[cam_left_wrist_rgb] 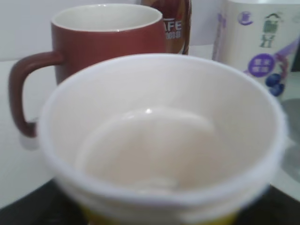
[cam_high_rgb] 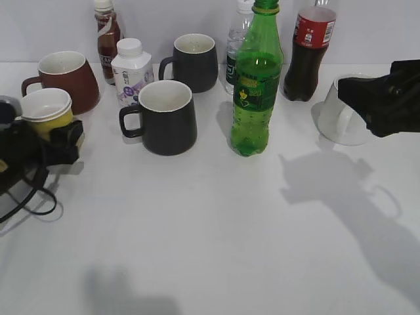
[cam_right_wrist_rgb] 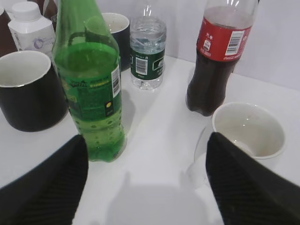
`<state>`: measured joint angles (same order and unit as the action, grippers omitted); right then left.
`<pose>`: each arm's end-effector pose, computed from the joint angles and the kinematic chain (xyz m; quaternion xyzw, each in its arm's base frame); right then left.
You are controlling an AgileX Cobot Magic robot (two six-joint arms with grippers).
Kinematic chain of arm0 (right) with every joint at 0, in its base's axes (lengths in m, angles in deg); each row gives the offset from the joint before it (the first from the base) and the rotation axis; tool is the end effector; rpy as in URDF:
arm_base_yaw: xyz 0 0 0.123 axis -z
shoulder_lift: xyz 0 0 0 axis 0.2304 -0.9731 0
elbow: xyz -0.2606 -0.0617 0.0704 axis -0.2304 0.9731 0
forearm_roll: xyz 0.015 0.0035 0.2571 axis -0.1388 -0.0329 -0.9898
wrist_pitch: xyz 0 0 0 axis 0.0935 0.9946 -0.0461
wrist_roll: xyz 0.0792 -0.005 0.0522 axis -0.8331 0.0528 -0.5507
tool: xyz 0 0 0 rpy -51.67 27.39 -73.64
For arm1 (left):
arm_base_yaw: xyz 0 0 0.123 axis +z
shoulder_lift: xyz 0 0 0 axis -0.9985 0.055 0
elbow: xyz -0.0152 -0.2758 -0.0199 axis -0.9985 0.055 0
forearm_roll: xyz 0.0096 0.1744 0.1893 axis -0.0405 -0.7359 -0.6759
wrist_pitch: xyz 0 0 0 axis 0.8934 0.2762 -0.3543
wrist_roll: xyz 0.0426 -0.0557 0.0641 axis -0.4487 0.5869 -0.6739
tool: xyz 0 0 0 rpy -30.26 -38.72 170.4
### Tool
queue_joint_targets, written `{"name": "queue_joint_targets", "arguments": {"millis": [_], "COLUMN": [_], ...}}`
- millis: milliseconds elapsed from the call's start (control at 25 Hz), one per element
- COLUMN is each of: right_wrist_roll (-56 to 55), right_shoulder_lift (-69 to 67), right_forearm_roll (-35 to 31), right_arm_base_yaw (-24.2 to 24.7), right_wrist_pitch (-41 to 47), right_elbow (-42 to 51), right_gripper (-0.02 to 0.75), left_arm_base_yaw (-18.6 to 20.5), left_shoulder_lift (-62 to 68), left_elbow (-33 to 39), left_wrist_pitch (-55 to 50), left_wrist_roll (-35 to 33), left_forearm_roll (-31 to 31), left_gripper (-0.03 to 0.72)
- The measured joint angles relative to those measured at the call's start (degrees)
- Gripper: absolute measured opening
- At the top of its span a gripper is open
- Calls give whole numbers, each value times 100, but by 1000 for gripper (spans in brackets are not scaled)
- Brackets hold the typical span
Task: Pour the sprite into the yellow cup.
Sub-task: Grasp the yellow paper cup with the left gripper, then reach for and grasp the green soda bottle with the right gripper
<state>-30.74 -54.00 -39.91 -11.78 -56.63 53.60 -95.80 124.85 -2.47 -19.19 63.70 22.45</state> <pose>0.2102 0.0933 0.2585 -0.1747 0.7923 0.0985 0.5762 0.2953 -0.0562 0.0931 0.0886 0.7693 -0.0918 0.6260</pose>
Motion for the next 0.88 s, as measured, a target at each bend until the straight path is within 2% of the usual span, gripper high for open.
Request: {"name": "queue_joint_targets", "arguments": {"millis": [160,280,440,560,640,800,880], "right_wrist_roll": [0,0,0,-78,-465,-1690,-1990], "right_shoulder_lift": [-109,-352,-730,-1134,-1490,-2193,-2510], "right_forearm_roll": [0,0,0,114,486,1665,1903], "right_arm_base_yaw": [0,-63,-317,-543,-639,-653,-658], "right_wrist_pitch": [-24,-101,-615,-1070,-1340,-2187,-2779], "right_elbow": [0,0,0,-42,-56,-62,-61], "right_gripper": [587,587,587,586,585,585,585], "left_arm_base_yaw": [0,0,0,0,0,0,0], "left_shoulder_lift": [229,245,249,255,255,59,-122], "left_elbow": [-336,-440,-466,-466,-413,-35,232], "left_wrist_pitch": [-19,-43,-37,18,72,92,79], "left_wrist_roll": [0,0,0,0,0,0,0], "left_forearm_roll": [-36,-42,-42,-113,-187,-343,-512], "left_gripper": [558,496,390,368,366,364,359]}}
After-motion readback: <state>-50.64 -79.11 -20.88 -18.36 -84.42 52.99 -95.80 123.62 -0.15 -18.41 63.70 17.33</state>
